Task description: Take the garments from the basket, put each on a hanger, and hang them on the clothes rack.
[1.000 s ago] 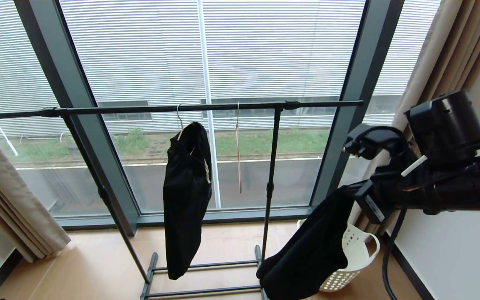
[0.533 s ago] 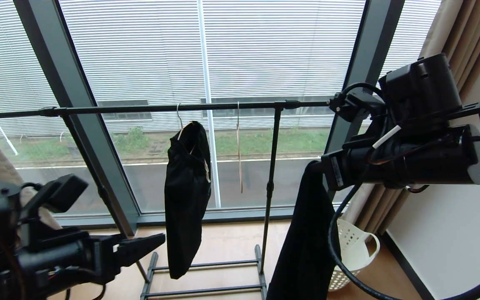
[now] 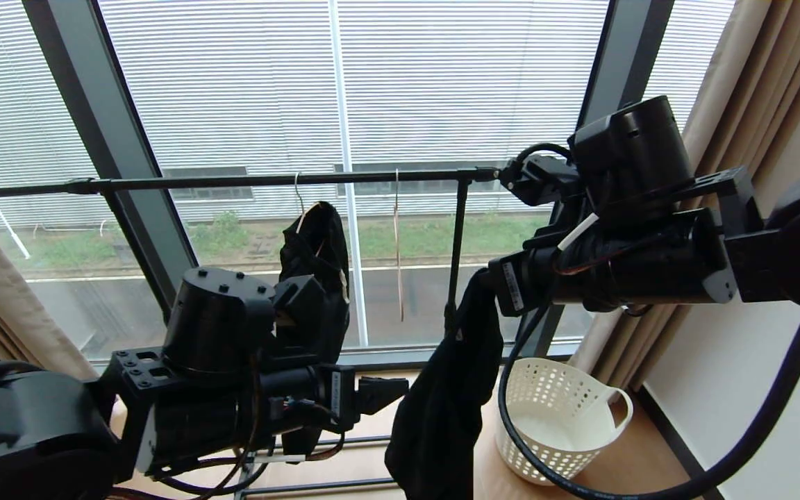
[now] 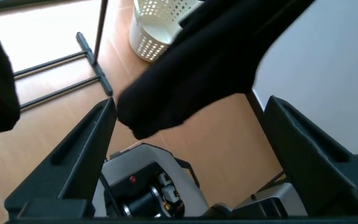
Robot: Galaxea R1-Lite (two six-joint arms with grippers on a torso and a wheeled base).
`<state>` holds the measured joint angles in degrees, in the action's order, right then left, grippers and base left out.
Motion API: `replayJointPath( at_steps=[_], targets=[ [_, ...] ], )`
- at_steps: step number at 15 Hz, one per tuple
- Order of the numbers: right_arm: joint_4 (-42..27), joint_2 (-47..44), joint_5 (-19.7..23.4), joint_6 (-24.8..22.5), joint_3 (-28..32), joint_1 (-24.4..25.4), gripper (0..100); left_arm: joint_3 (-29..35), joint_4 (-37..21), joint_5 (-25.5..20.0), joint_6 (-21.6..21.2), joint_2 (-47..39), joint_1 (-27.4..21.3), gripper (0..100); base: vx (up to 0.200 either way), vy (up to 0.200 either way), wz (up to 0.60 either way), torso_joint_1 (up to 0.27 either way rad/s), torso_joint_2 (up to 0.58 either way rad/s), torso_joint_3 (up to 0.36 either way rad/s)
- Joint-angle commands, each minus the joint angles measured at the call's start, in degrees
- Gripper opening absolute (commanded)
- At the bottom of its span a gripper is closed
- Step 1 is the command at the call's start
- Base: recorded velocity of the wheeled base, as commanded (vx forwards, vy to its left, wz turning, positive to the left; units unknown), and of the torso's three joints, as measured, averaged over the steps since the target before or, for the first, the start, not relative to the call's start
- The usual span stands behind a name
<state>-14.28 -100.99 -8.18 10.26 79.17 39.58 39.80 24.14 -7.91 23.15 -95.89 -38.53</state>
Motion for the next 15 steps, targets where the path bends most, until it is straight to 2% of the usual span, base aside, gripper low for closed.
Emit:
replayJointPath(
  at_steps=[1,2,3,6,8,11,15],
  targets=[
    [-0.05,-1.76,-0.17,0.02,1.34,1.37,0,0.19,3.28,0.18,-0.12,-6.15,-2.42,100,0.0,0.0,0.0,0.0,0.0,0.0],
    [-0.05,-1.76,-0.17,0.11,1.78,2.17,0,0.8,5.92,0.27,-0.21,-9.58,-2.95,100,0.0,0.0,0.0,0.0,0.0,0.0],
    [-0.05,-1.76,-0.17,0.11,1.78,2.17,0,0.8,6.01,0.27,-0.21,-9.75,-2.95,100,0.0,0.0,0.0,0.0,0.0,0.0],
    [-0.4,-1.23,-0.35,0.11,1.87,3.75,0,5.29,7.94,4.92,-0.12,-17.49,-3.04,100,0.0,0.0,0.0,0.0,0.0,0.0],
    [-0.58,-1.14,-0.35,0.19,1.69,4.27,0,6.69,7.94,6.51,-0.12,-19.68,-2.95,100,0.0,0.0,0.0,0.0,0.0,0.0],
    [-0.58,-1.05,-0.35,0.46,1.78,4.54,0,8.98,7.94,6.59,-0.12,-21.27,-3.04,100,0.0,0.0,0.0,0.0,0.0,0.0],
    [-0.67,-0.09,-0.35,0.46,1.52,4.71,0,9.15,7.94,8.26,-0.03,-21.71,-3.13,100,0.0,0.0,0.0,0.0,0.0,0.0]
  ],
)
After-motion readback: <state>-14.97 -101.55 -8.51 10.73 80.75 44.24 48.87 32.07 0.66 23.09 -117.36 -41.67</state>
